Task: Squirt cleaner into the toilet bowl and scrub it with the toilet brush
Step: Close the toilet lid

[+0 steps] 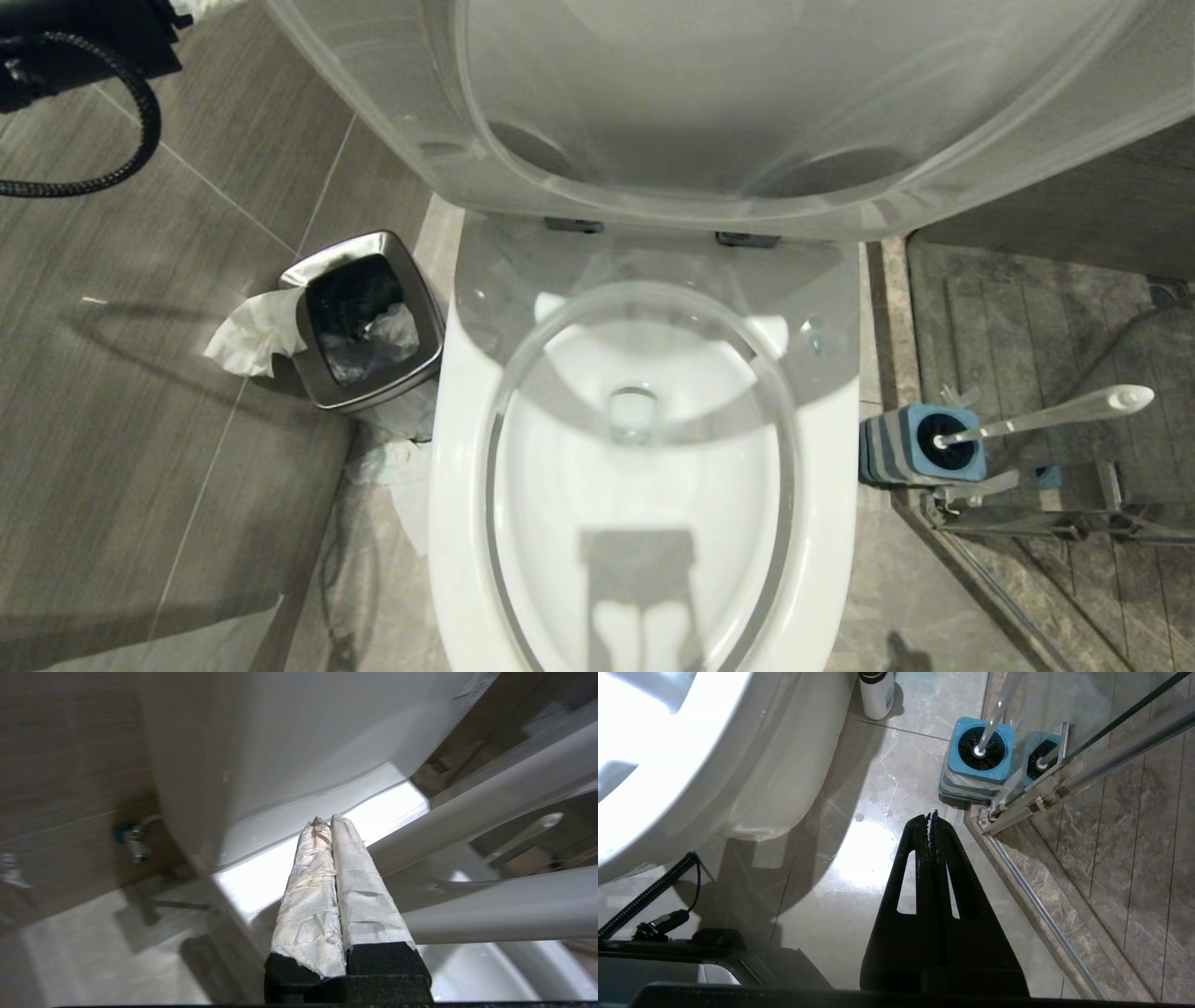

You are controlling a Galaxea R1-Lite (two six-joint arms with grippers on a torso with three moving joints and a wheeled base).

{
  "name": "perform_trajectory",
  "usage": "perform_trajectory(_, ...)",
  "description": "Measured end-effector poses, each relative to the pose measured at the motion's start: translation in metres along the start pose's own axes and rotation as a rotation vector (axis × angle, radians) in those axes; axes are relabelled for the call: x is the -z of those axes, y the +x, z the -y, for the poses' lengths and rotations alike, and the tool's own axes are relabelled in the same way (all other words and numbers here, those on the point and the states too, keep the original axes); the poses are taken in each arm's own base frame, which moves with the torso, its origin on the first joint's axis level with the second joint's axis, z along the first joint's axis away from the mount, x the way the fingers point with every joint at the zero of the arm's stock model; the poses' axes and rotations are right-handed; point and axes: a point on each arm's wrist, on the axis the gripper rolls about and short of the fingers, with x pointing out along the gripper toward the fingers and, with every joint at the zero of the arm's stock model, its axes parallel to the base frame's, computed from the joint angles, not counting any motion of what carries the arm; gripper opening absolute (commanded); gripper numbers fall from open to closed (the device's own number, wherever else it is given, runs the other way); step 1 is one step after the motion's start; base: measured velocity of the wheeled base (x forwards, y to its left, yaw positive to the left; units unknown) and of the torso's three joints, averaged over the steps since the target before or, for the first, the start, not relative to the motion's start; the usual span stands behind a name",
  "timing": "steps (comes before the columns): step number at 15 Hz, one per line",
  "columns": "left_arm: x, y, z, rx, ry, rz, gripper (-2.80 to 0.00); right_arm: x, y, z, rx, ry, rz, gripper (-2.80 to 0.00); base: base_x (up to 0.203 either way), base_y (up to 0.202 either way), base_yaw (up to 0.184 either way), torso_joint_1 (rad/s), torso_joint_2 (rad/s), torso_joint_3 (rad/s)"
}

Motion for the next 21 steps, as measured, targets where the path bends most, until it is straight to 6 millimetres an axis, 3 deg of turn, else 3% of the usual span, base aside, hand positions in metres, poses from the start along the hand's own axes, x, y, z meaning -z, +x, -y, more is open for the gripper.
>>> perform_trajectory(7, 0.022, -0.015, 0.008, -0.195, 0.119, -0.252, -2.80, 0.000, 0.000, 0.000, 0.000, 0.000, 0.000, -2.80, 0.000, 0.000, 0.000, 0.004, 0.00, 0.115)
perform_trajectory(17, 0.017, -0.027, 0.022, -0.200, 0.130, -0.262, -2.80, 0.000, 0.000, 0.000, 0.000, -0.001, 0.000, -2.80, 0.000, 0.000, 0.000, 0.000, 0.00, 0.072)
perform_trajectory(21, 0.007, -0.026, 0.020, -0.303, 0.186, -0.224, -2.80, 0.000, 0.000, 0.000, 0.000, 0.000, 0.000, -2.80, 0.000, 0.000, 0.000, 0.000, 0.00, 0.000)
